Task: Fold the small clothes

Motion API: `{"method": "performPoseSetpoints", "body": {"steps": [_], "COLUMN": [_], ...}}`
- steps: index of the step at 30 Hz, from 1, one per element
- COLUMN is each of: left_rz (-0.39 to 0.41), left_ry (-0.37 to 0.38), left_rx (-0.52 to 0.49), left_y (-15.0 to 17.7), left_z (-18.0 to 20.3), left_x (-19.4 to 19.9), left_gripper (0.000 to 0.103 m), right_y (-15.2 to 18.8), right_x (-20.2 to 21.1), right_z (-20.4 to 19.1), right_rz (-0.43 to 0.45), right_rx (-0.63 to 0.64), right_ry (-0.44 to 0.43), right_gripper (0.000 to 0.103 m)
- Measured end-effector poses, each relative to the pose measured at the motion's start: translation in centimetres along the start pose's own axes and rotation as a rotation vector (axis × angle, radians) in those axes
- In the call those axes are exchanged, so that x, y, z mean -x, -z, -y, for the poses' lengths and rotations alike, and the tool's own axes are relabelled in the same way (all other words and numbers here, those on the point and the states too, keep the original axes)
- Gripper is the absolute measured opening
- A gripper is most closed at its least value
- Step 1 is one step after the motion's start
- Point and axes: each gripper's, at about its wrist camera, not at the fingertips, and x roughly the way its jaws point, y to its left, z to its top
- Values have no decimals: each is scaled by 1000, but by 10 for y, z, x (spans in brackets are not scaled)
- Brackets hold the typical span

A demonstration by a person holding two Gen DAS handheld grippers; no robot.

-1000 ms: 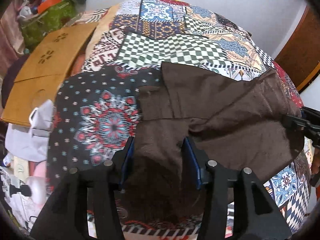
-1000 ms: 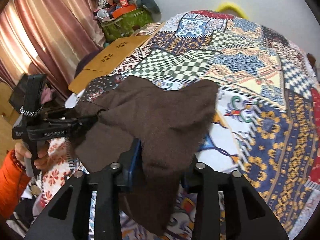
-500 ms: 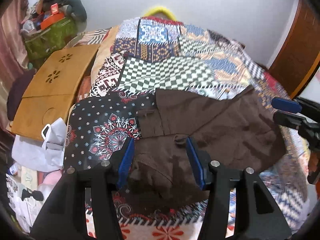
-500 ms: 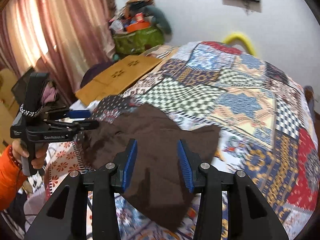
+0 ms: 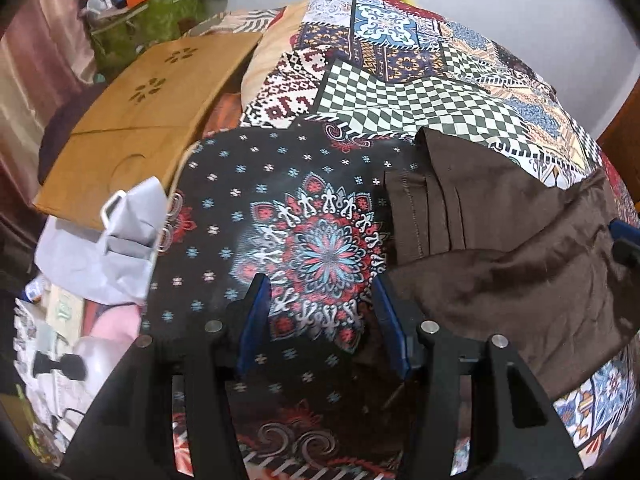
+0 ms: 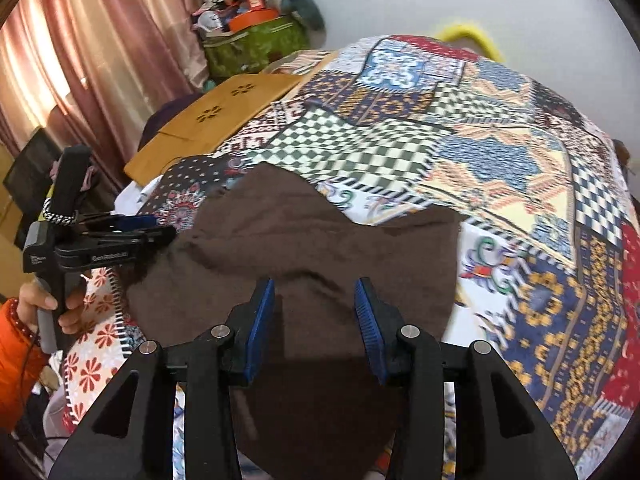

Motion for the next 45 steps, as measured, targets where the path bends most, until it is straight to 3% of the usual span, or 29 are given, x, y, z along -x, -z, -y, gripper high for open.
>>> {"method": "performPoseSetpoints", "body": {"steps": [5, 13, 20, 23, 25, 29, 31, 34, 36, 45], "left_rz": [100, 427, 678, 757, 804, 846, 858, 874, 872, 871], "left_ry": [52, 100, 147, 152, 137, 142, 135, 112, 110, 115], "left_rx": [-8, -116, -137, -133, -121, -90, -86, -86, -83, -62], "left_y": [-1, 10, 52, 75, 90, 108, 114, 121, 124, 127], "left_z": [10, 64, 88, 94, 94, 92, 92, 94, 94, 91], "left_x": [52, 202, 308, 336, 350, 365, 368, 372, 373, 371], "left_gripper": [53, 53, 53, 53, 61, 81, 95, 103, 103, 103], "right_y": [3, 0, 22, 36, 46, 62, 65, 64, 64, 71], "right_x": [37, 149, 238, 259, 268, 272, 271, 271, 271, 274], "right_z": [-2, -43, -92, -108, -118, -128, -131, -130, -129, -134], "right_rz": [76, 344, 586, 654, 687, 722, 722, 721, 729, 729], "right_rx": [-15, 40, 95, 95, 92, 69, 65, 54, 48, 45], "right_ry": [16, 17, 14, 13, 30, 76, 112, 132, 148, 172], "right_gripper": [38, 38, 38, 38, 39, 72, 81, 90, 102, 103]}}
